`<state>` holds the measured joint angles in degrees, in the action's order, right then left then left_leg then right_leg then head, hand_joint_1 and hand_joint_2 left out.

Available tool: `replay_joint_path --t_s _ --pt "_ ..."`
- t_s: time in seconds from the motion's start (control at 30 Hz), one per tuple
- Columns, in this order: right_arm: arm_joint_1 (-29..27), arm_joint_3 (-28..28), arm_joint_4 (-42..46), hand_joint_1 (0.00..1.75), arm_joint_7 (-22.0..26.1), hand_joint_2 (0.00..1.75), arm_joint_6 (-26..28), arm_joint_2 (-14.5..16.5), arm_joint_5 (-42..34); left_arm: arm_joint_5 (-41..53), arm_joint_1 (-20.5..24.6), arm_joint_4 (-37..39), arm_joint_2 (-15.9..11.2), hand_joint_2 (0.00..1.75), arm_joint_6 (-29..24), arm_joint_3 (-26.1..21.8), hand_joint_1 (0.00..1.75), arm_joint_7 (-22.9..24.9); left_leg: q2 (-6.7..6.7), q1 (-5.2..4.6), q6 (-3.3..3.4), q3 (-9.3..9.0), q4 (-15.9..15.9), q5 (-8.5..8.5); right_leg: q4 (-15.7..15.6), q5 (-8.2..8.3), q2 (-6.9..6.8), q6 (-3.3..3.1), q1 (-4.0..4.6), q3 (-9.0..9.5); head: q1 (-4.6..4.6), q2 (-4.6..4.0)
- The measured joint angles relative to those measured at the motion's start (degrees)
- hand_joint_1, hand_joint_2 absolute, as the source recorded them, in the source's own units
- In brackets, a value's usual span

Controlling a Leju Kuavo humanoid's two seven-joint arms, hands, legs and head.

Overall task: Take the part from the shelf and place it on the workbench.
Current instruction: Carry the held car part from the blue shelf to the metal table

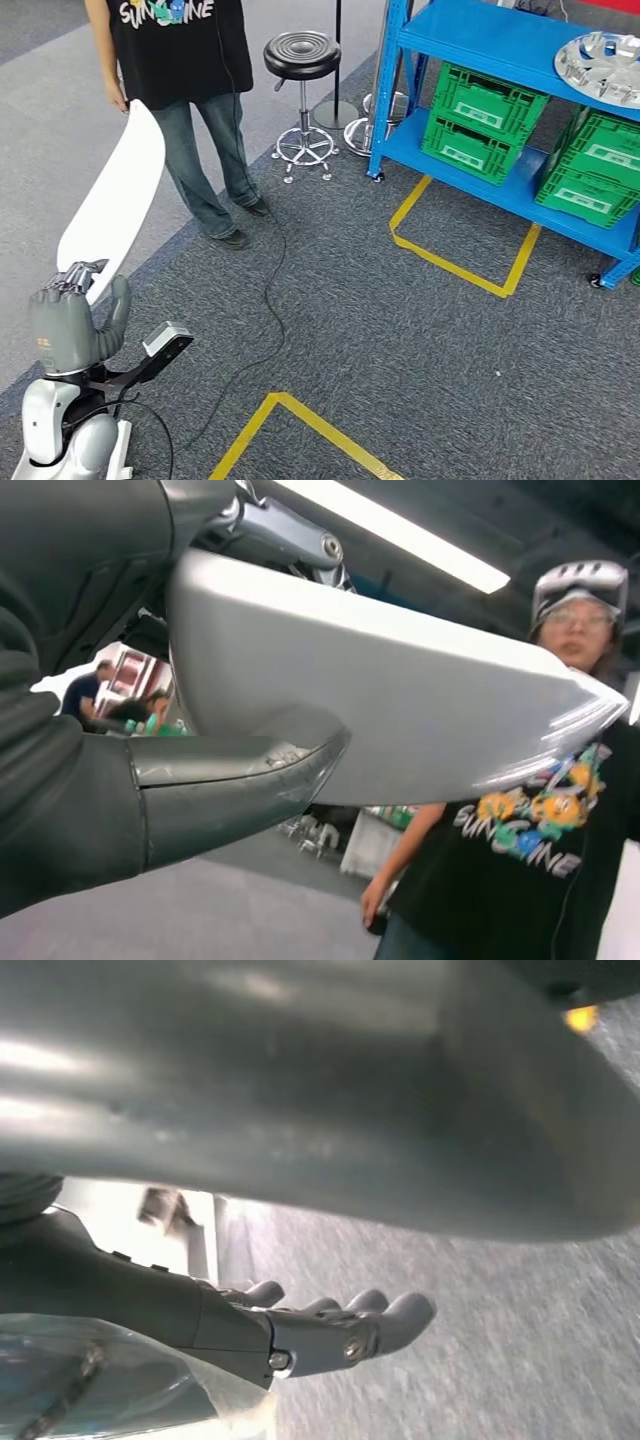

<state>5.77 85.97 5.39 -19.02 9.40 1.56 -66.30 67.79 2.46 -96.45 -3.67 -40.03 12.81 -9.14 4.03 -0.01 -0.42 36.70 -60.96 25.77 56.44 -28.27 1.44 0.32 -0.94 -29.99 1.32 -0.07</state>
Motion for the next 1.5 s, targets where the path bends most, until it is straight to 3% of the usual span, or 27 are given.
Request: replay_joint_path --t_s 0.03,0.1,0.17,0.2,0.27,0.33,0.37,0.43,0.5,0.57,0.6,0.63,0.67,0.73,0.8,0.87,0.93,1.0,1.07,1.1,1.17,1.23,1.27,1.33,1.37,1.43,1.5 --pt "-0.1 -0.3 0.0 0.00 -0.9 0.00 -1.0 0.0 -1.0 0.0 0.5 0.2 0.0 1.75 0.0 0.3 1.75 0.1 -1.80 0.07 -0.26 1.44 -3.1 1.70 -0.1 0.01 -0.83 -0.15 0.02 0.10 -0.17 0.00" --pt "-0.4 -1.3 0.0 0.00 -1.9 0.00 -3.0 0.1 -3.5 -0.1 1.3 0.7 -0.2 1.75 0.0 1.0 1.75 0.2 -3.34 0.38 -0.74 4.90 -10.5 4.91 0.0 -0.12 -2.47 -0.28 0.09 0.12 -0.35 0.00" --pt "-0.6 -2.7 0.0 0.00 -2.6 0.00 -4.4 0.1 -5.8 -0.2 1.4 1.1 -0.4 1.75 0.0 1.5 1.75 0.3 -3.68 0.65 -0.98 5.61 -12.4 4.59 0.0 -0.30 -3.93 -0.22 0.10 0.21 -0.36 0.00" --pt "-0.7 -3.4 0.0 0.00 -2.8 0.00 -5.0 0.1 -6.6 -0.3 1.5 1.3 -0.5 1.75 0.0 1.6 1.75 0.3 -4.02 0.72 -0.99 4.22 -9.9 2.88 0.0 -0.43 -4.62 -0.11 0.10 0.36 -0.37 0.00" --pt "-0.8 -4.6 0.0 0.00 -3.2 0.00 -5.8 0.2 -7.8 -0.4 1.9 1.7 -0.6 1.75 0.0 1.8 1.75 0.4 -6.23 0.43 -0.70 0.06 -2.0 -0.36 0.0 -0.82 -5.88 0.32 0.27 0.79 -0.38 0.00" --pt "-0.8 -5.6 0.0 0.00 -3.5 0.00 -6.4 0.2 -8.4 -0.5 2.4 1.8 -0.6 1.75 0.0 1.9 1.75 0.4 -7.96 -0.04 0.12 -2.08 2.4 -1.11 0.1 -1.24 -6.94 0.86 0.66 1.02 -0.34 0.00" --pt "-0.8 -6.0 0.0 0.00 -3.5 0.00 -6.7 0.2 -8.7 -0.6 2.5 1.9 -0.7 1.75 0.0 1.9 1.75 0.4 -7.91 -0.28 0.60 -2.12 2.6 -0.79 0.0 -1.39 -7.50 1.11 0.82 1.12 -0.30 0.00" --pt "-0.7 -6.6 -0.1 0.00 -3.4 0.00 -7.1 0.2 -9.0 -0.6 2.5 2.0 -0.7 1.75 0.0 2.0 1.75 0.4 -6.54 -0.21 1.42 -2.02 2.8 -0.88 0.0 -1.84 -8.07 1.68 0.74 1.38 -0.21 0.00" --pt "-0.8 -7.1 -0.1 0.00 -3.1 0.00 -7.3 0.2 -9.1 -0.6 2.7 2.0 -0.8 1.75 0.0 2.0 1.75 0.3 -5.28 -0.02 2.18 -2.05 3.1 -1.07 2.8 -3.85 -5.68 2.12 0.51 0.16 -0.01 0.00" --pt "-0.9 -7.4 -0.2 0.00 -2.8 0.00 -7.5 0.2 -9.1 -0.7 2.8 2.1 -0.8 1.75 0.0 2.2 1.75 0.3 -4.01 0.04 2.67 -1.99 3.1 -1.14 10.3 -7.54 -2.54 2.17 0.40 -3.59 0.26 0.00" --pt "-1.1 -7.4 -0.2 0.00 -2.8 0.00 -7.5 0.2 -9.1 -0.7 2.8 2.2 -0.8 1.75 0.0 2.3 1.75 0.3 -3.27 -0.03 2.76 -1.97 3.1 -1.13 14.4 -8.97 -1.89 2.13 0.41 -5.82 0.32 0.00" --pt "-1.1 -7.5 -0.3 0.00 -2.8 0.00 -7.5 0.2 -9.1 -0.7 2.7 2.3 -0.8 1.75 0.0 2.4 1.75 0.3 -2.48 -0.10 2.78 -1.98 3.1 -1.13 17.2 -9.42 -1.62 2.06 0.43 -7.52 0.33 0.00" --pt "-1.2 -7.6 -0.3 0.00 -2.8 0.00 -7.5 0.2 -9.1 -0.7 2.7 2.3 -0.8 1.75 0.0 2.4 1.75 0.3 -1.65 -0.17 2.79 -2.03 3.1 -1.13 17.7 -8.63 -1.48 1.93 0.44 -8.25 0.34 0.00" --pt "-1.3 -7.7 -0.3 0.00 -2.8 0.00 -7.5 0.2 -9.1 -0.7 2.7 2.5 -0.8 1.75 0.0 2.4 1.75 0.3 -0.01 -0.22 2.76 -2.19 3.0 -1.12 12.1 -4.16 -0.66 1.50 0.43 -6.44 0.33 0.00" --pt "-1.2 -7.9 -0.5 0.00 -2.5 0.00 -7.5 0.2 -9.1 -0.6 2.7 2.5 -0.8 1.75 0.0 2.5 1.75 0.3 1.45 -0.24 2.54 -2.13 2.8 -1.09 4.3 -0.58 2.07 1.03 0.28 -3.36 0.30 0.00" --pt "-1.2 -7.9 -0.7 0.00 -2.0 0.00 -7.3 0.1 -9.2 -0.5 2.7 2.5 -0.8 1.75 0.0 2.5 1.75 0.3 2.78 -0.06 1.91 -1.74 2.7 -1.24 1.2 0.03 3.61 0.85 0.28 -1.83 0.25 0.00" --pt "-1.1 -8.0 -0.9 0.00 -0.8 0.00 -6.8 0.2 -9.3 -0.3 2.4 2.5 -0.8 1.75 0.0 2.5 1.75 0.4 4.04 0.16 1.09 -1.40 2.8 -1.48 0.7 0.21 2.42 0.61 0.23 -1.29 0.24 0.00" --pt "-1.1 -8.0 -1.3 0.00 1.3 0.00 -5.9 0.3 -9.3 -0.1 2.2 2.5 -0.9 1.75 0.0 2.4 1.75 0.5 2.25 0.02 0.49 -0.61 1.2 -0.41 0.0 0.53 0.85 0.10 0.05 -0.78 0.03 0.00" --pt "-1.1 -8.0 -1.7 0.00 4.0 0.00 -4.9 0.3 -9.3 0.1 2.0 2.4 -1.0 1.75 -0.1 2.3 1.75 0.5 -1.39 0.07 -0.04 2.02 -4.6 2.73 -0.3 0.51 -0.86 -0.32 0.18 -0.35 -0.25 0.00" --pt "-1.1 -8.0 -1.9 0.00 5.5 0.00 -4.5 0.3 -9.3 0.2 1.9 2.4 -1.0 1.75 -0.1 2.3 1.75 0.5 -2.46 0.28 -0.33 3.70 -8.1 4.29 -0.3 0.40 -1.75 -0.46 0.28 -0.25 -0.34 0.00" --pt "-1.2 -7.9 -2.1 0.00 9.9 0.00 -3.8 0.4 -9.0 0.5 1.1 2.4 -1.0 1.75 -0.1 1.8 1.75 0.5 -3.28 0.70 -0.80 5.40 -11.8 5.04 -0.2 0.14 -3.40 -0.49 0.34 -0.10 -0.36 0.00" --pt "-1.3 -7.8 -2.2 0.00 15.8 0.00 -3.1 0.5 -8.4 0.8 0.0 2.0 -1.1 1.75 -0.1 0.9 1.75 0.5 -4.24 0.99 -1.02 3.30 -7.9 2.23 -0.1 -0.20 -4.84 -0.25 0.34 0.15 -0.38 0.00" --pt "-1.3 -7.7 -2.2 0.00 18.7 0.00 -2.9 0.5 -8.2 0.9 -0.4 1.6 -1.1 1.75 -0.1 0.4 1.75 0.5 -5.71 0.98 -1.02 1.41 -4.3 0.71 -0.1 -0.42 -5.47 -0.02 0.40 0.35 -0.39 0.00" --pt "-1.3 -7.5 -2.2 0.00 23.3 0.00 -2.8 0.6 -7.9 1.1 -0.9 0.9 -1.1 1.75 -0.1 -0.3 1.75 0.3 -8.45 0.55 -0.37 -1.33 1.2 -0.84 0.2 -0.99 -6.70 0.59 0.83 0.65 -0.36 0.00" --pt "-1.3 -7.3 -2.2 0.00 25.1 0.00 -2.9 0.6 -7.8 1.1 -1.2 0.6 -1.1 1.75 -0.1 -0.6 1.75 0.2 -9.06 0.29 0.09 -1.65 2.1 -0.70 0.2 -1.23 -7.34 0.87 1.06 0.80 -0.33 0.00" --pt "-1.3 -7.0 -2.2 0.00 27.7 0.00 -3.1 0.7 -7.5 1.1 -1.8 0.1 -1.2 1.75 -0.1 -1.2 1.75 0.2 -7.81 0.13 1.06 -1.55 2.3 -0.66 0.1 -1.63 -8.62 1.38 1.13 1.12 -0.23 0.00" --pt "-1.2 -6.8 -2.2 0.00 29.3 0.00 -3.2 0.8 -7.2 1.2 -2.3 -0.4 -1.2 1.75 -0.1 -1.6 1.75 0.2 -6.36 0.26 1.85 -1.53 2.5 -0.84 1.7 -3.08 -6.77 1.93 0.84 0.51 -0.06 0.00"
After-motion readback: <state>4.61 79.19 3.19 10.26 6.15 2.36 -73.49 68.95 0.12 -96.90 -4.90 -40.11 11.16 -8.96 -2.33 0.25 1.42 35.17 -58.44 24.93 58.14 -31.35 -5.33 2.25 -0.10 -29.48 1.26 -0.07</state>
